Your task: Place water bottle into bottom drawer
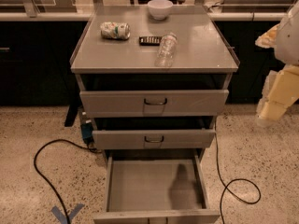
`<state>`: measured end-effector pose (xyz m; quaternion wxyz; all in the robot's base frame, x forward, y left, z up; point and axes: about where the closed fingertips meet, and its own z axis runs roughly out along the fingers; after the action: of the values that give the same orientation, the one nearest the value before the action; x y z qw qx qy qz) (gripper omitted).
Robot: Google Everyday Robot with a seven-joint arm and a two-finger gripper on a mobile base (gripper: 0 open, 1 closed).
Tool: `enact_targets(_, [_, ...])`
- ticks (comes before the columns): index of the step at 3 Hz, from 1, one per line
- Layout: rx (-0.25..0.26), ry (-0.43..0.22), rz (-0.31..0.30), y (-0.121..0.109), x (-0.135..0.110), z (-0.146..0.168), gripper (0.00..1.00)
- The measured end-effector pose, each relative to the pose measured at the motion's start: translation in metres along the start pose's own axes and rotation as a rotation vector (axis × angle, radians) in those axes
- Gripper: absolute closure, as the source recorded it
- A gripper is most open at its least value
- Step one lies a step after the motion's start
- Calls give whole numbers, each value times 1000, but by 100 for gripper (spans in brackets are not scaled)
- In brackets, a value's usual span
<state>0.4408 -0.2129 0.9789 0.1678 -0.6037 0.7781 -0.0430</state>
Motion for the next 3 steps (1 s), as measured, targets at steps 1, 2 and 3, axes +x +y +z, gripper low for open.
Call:
enact_targets(1, [61, -7, -56, -27, -14, -3, 0])
enact_targets(2, [118, -27, -140, -70, -35, -6, 0])
enact_targets(3, [126, -71, -250, -110, -57, -5, 0])
